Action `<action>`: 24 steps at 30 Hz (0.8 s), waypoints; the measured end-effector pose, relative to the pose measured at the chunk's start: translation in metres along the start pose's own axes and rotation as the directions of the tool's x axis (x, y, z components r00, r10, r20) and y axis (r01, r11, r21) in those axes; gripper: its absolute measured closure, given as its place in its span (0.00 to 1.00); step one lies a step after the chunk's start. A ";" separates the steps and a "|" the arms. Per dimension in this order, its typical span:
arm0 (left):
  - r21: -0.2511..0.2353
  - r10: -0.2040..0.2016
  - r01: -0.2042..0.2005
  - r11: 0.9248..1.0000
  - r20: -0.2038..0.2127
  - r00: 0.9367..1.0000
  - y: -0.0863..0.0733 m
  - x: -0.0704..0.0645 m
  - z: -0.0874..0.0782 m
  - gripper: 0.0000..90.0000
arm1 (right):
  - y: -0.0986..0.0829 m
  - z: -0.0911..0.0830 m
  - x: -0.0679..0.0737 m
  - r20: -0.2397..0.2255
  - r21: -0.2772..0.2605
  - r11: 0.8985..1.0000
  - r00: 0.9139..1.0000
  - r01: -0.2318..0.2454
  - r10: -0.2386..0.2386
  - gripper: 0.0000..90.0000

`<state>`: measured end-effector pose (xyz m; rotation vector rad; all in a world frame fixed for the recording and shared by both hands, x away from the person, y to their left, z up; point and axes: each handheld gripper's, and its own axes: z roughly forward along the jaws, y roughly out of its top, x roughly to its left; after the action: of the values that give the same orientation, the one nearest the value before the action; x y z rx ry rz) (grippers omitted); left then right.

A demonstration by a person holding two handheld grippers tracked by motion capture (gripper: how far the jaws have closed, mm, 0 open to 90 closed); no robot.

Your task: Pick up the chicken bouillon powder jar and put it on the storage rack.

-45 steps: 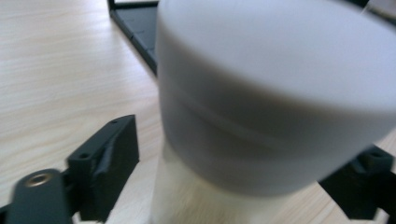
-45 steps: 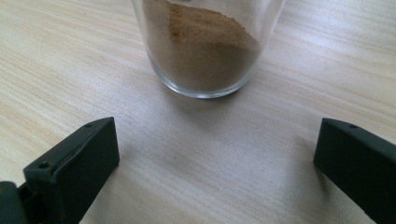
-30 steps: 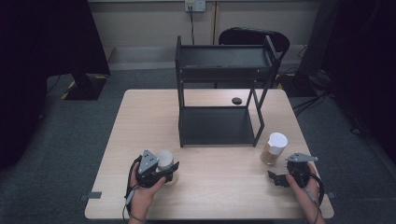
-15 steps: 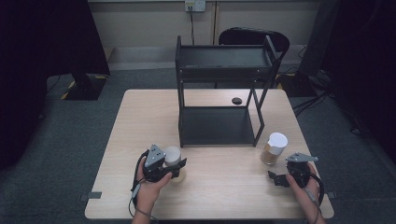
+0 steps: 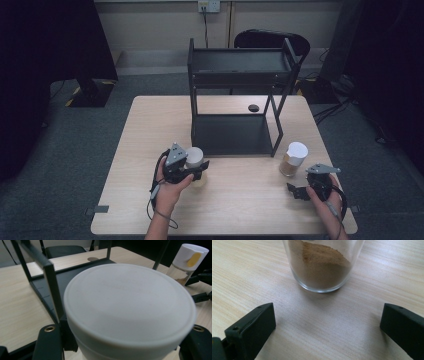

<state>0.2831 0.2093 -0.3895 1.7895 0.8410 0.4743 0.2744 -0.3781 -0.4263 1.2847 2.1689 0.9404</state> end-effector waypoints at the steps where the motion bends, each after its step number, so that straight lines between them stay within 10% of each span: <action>1: 0.002 0.003 -0.003 1.000 0.002 1.000 0.003 0.000 0.002 0.38 | 0.000 0.000 0.000 0.000 0.000 1.000 1.000 0.000 0.000 0.00; 24: 0.002 0.028 -0.028 1.000 0.016 0.999 0.051 0.001 0.032 0.38 | 0.000 0.000 0.000 0.000 0.000 1.000 1.000 0.000 0.000 0.00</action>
<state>0.3213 0.1794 -0.3537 1.8071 0.8067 0.4771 0.2745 -0.3782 -0.4263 1.2845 2.1693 0.9405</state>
